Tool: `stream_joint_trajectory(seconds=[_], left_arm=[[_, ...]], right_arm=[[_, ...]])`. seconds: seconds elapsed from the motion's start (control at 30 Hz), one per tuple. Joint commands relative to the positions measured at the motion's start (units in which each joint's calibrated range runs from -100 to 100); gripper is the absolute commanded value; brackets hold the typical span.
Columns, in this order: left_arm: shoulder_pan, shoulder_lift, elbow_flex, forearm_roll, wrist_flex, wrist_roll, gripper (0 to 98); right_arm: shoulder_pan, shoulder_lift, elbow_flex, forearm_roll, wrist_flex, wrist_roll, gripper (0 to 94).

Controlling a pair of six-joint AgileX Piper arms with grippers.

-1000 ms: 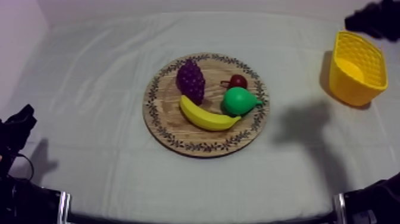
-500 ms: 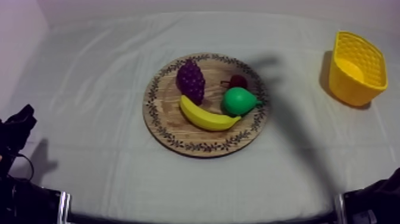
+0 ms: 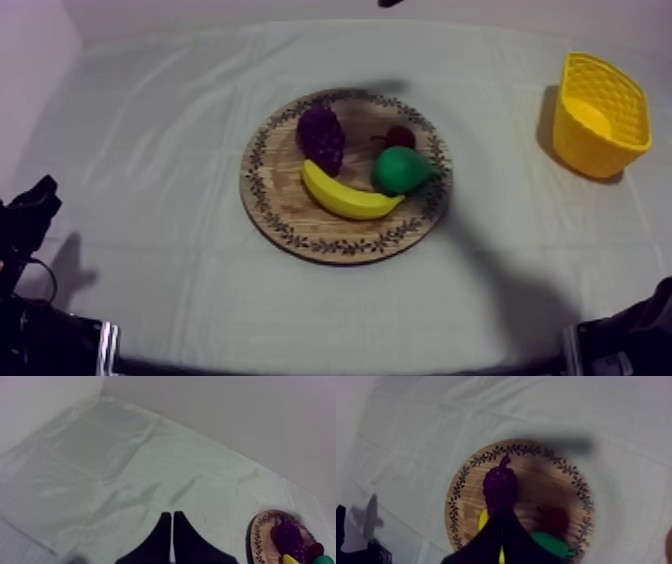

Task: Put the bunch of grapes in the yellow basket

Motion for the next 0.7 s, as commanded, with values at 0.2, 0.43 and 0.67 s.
stream_joint_trajectory(seconds=[0.2,0.43,0.67], left_arm=[[0.0,0.0,0.0,0.01,0.0,0.0,0.1],[0.0,0.0,0.0,0.01,0.0,0.0,0.1],[0.0,0.0,0.0,0.01,0.0,0.0,0.1]], right_arm=[[-1.9,7.5,-3.1,1.7,0.6,-4.3,14.5],[-3.4,8.6,0.8,2.3,-1.1,-6.1,55.2],[-3.9,11.8,1.7,0.9,-1.8,-5.7,75.7]])
